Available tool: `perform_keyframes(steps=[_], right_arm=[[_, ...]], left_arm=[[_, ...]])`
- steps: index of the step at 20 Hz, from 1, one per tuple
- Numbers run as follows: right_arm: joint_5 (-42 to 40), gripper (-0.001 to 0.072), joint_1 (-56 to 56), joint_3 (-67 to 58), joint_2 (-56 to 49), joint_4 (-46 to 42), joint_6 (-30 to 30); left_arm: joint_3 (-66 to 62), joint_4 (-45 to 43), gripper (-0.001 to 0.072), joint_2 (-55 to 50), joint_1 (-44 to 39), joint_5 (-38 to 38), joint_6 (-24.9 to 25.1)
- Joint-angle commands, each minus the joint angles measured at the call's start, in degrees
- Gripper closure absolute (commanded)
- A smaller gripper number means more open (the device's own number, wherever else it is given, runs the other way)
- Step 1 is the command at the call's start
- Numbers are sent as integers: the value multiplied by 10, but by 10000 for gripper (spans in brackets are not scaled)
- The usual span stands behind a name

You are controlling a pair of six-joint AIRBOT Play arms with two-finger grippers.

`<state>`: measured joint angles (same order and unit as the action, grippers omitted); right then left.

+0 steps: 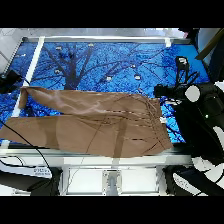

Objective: Fold the clothes and pants, and hang the long-sleeved shirts on hangers.

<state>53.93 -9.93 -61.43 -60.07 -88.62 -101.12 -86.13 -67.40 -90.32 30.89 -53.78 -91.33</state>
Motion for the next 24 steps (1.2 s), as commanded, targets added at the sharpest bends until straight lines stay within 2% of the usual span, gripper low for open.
perform_keyframes(steps=[1, 5, 8, 10, 13, 16, 19, 21, 22, 24], right_arm=[[-11, 222, 0, 0, 0, -3, 3], [43, 223, 0, 0, 0, -36, 18], [28, 223, 0, 0, 0, -18, 17], [-13, 223, 0, 0, 0, 8, 17], [-61, 223, 0, 0, 0, 60, 17], [-63, 223, 0, 0, 0, 84, 17], [-52, 223, -1, 0, 0, 95, 17], [-50, 223, -1, 0, 0, 95, 17], [-51, 223, -1, 0, 0, 95, 17], [-51, 223, -1, 0, 0, 95, 16]], left_arm=[[0, -8, -8, 9, 20, -84, 8], [0, -70, -7, 20, 58, -131, 8], [2, -76, -7, 14, 91, -141, -7], [2, -75, -7, 2, 95, -123, -47], [3, -52, -7, -34, 71, -122, -52], [3, -50, -6, -82, 36, -102, -54], [2, -14, -5, -111, 15, -40, -55], [2, -15, 2, -124, 11, -26, -71], [2, -16, 45, -133, 11, -29, -71], [2, -16, 262, -146, 15, -28, -71]])
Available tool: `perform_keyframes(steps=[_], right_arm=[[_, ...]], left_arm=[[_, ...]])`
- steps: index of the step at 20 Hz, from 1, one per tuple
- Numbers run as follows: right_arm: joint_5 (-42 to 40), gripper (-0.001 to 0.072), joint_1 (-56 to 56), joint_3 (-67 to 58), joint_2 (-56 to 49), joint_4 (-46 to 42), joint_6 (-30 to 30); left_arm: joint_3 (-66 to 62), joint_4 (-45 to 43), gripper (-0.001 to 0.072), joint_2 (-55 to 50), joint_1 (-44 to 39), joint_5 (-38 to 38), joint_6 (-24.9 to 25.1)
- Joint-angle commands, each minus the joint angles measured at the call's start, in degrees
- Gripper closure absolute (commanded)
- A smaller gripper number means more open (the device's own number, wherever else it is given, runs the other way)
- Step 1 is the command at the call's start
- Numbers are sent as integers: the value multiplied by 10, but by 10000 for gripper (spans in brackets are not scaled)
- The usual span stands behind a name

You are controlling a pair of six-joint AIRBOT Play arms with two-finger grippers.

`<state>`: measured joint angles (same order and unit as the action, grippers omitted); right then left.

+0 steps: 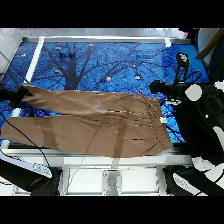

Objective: Fold the clothes and pants, and hang the long-sleeved shirts on hangers.

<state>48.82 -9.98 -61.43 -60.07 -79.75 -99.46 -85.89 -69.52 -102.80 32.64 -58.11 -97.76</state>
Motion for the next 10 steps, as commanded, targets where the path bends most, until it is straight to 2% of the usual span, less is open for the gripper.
perform_keyframes(steps=[1, 2, 3, 6, 8, 9, 10], right_arm=[[0, 224, 0, 0, 0, 6, 0], [0, 224, 0, 0, 0, 6, 0], [0, 224, -1, 0, 0, 6, -1], [1, 224, 0, 0, 0, 6, -1], [1, 224, 0, 0, 0, 6, -1], [1, 224, 0, 0, 0, 6, -1], [1, 224, -1, 0, 0, 6, -1]], left_arm=[[0, 6, 397, -26, -2, 18, -9], [0, 6, 590, -31, -2, 23, -9], [0, 6, 695, -34, -2, 30, -9], [-2, 45, 697, -20, -2, 92, -1], [-2, 74, 698, 9, -5, 118, 78], [-2, 54, 698, 25, -6, 118, 113], [-2, 17, 698, 38, -6, 114, 116]])
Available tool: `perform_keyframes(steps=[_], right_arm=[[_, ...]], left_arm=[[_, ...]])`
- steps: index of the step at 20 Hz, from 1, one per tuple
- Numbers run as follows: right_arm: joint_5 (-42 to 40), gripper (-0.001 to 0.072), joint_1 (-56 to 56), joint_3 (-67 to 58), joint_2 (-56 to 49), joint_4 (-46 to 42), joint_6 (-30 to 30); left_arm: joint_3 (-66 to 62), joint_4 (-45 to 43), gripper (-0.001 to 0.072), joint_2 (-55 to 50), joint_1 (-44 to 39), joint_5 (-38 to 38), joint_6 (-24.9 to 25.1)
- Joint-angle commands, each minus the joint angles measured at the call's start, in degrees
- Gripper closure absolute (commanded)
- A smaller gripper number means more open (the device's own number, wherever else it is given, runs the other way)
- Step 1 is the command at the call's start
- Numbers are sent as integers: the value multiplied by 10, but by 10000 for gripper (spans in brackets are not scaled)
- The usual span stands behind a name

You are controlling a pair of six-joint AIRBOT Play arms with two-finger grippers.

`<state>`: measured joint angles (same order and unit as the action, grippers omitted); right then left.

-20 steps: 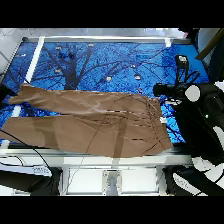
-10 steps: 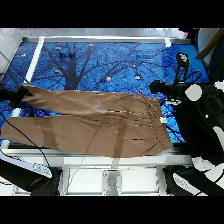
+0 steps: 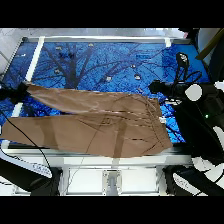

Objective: Fold the clothes and pants, and hang the long-sleeved shirts on hangers.

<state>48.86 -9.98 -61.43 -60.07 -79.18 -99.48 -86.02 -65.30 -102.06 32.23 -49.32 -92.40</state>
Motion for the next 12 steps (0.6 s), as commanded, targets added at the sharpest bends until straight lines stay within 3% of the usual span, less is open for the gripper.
perform_keyframes(steps=[1, 5, 6, 8, 12], right_arm=[[1, 224, 0, 0, 0, 0, -1], [0, 224, 0, 0, 0, 0, 0], [1, 225, 0, 0, -1, 0, 0], [4, 225, 0, 0, 0, -6, 0], [27, 224, 0, 0, 0, -52, 0]], left_arm=[[0, -70, 698, 40, 1, 14, 63], [10, -215, 697, 30, 12, -116, 54], [16, -222, 648, 24, 15, -142, 54], [19, -228, -1, 16, 23, -165, 54], [18, -227, -9, 54, 42, -102, 24]])
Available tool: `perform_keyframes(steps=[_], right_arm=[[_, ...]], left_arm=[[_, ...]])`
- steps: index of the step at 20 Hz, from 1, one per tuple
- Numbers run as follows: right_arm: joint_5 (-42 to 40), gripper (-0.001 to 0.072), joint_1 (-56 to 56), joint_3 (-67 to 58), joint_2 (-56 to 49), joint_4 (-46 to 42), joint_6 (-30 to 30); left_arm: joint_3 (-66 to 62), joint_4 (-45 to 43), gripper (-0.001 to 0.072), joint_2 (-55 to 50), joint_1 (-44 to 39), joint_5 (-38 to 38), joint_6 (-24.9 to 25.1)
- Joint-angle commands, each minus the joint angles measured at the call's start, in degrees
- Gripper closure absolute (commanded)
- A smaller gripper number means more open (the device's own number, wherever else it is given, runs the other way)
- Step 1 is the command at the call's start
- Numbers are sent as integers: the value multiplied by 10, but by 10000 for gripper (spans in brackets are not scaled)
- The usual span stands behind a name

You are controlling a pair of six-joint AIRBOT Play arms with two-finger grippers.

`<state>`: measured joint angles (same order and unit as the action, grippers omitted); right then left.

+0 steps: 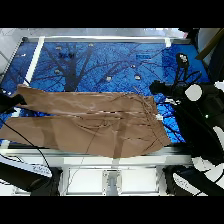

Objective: Fold the clothes and pants, and hang the long-sleeved shirts on hangers.

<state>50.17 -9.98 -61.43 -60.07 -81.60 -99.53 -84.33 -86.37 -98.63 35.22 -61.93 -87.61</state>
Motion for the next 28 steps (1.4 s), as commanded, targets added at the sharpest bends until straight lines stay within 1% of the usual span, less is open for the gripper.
perform_keyframes(steps=[1, 3, 6, 8, 9, 10, 12, 15, 16, 19, 22, 24, 28], right_arm=[[12, 225, 0, 0, -1, -29, 0], [12, 225, 0, 0, -2, -31, 0], [12, 225, 0, 0, -15, -30, 0], [12, 225, 0, 0, -31, -21, 0], [12, 224, 0, 0, -40, -15, 0], [12, 224, 0, 0, -49, -6, 0], [13, 224, 0, 0, -64, 12, 0], [12, 225, 0, 0, -66, 20, 0], [12, 225, -1, 0, -66, 21, 0], [12, 225, -1, 0, -66, 26, 0], [12, 225, -1, 0, -66, 44, 0], [12, 225, -1, 0, -66, 50, 0], [12, 226, -1, 0, -66, 51, 0]], left_arm=[[2, -17, -9, 32, 19, 55, -40], [2, -17, -9, 48, 34, 100, -92], [2, -17, -9, 42, 53, 124, -154], [2, -14, -9, 35, 56, 165, -229], [2, -14, -9, 29, 52, 189, -233], [2, -16, -9, 23, 44, 207, -226], [2, -17, -9, 7, 38, 231, -227], [2, -17, -8, -22, 46, 236, -270], [2, -14, -9, -33, 47, 246, -278], [2, -11, -8, -54, 47, 287, -277], [2, 45, -8, -69, 49, 347, -277], [2, 70, -8, -79, 49, 359, -277], [1, 72, -6, -95, 49, 359, -277]])
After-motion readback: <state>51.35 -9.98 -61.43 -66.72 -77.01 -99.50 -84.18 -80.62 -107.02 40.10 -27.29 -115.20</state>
